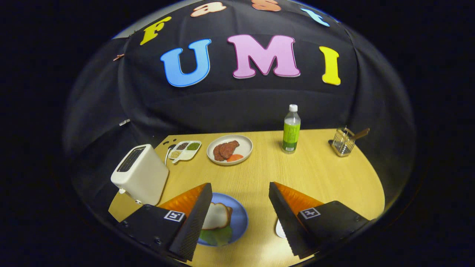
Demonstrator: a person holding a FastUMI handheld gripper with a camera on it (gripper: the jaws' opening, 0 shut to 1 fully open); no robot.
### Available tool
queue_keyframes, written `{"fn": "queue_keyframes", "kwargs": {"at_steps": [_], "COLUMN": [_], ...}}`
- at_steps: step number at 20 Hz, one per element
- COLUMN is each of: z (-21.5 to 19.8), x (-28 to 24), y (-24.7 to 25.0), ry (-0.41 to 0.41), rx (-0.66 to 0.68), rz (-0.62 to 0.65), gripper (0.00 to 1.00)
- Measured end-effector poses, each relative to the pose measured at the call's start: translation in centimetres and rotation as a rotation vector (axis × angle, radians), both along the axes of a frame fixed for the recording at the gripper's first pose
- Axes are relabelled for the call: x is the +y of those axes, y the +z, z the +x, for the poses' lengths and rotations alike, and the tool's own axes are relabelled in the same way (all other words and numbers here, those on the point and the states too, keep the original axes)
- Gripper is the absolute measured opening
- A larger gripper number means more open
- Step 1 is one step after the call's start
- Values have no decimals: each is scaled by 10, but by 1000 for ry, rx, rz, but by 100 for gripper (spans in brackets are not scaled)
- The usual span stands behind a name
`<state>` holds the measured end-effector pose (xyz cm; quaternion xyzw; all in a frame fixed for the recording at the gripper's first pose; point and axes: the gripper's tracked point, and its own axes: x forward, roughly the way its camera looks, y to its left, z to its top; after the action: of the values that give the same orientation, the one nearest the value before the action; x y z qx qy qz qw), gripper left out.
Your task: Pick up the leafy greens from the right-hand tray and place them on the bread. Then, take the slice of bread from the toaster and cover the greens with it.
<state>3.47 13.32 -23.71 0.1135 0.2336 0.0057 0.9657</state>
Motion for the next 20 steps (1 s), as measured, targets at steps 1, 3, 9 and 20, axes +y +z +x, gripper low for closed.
{"fn": "queue_keyframes", "kwargs": {"at_steps": [1, 3, 9, 20], "z": [-1, -2, -7, -33], "x": [-1, -6, -13, -19], "y": [15, 46, 122, 190], "ry": [7, 18, 23, 11], "rx": [-29, -92, -225, -335], "rz": [-19, -57, -102, -77], "gripper": [99, 99, 99, 99]}}
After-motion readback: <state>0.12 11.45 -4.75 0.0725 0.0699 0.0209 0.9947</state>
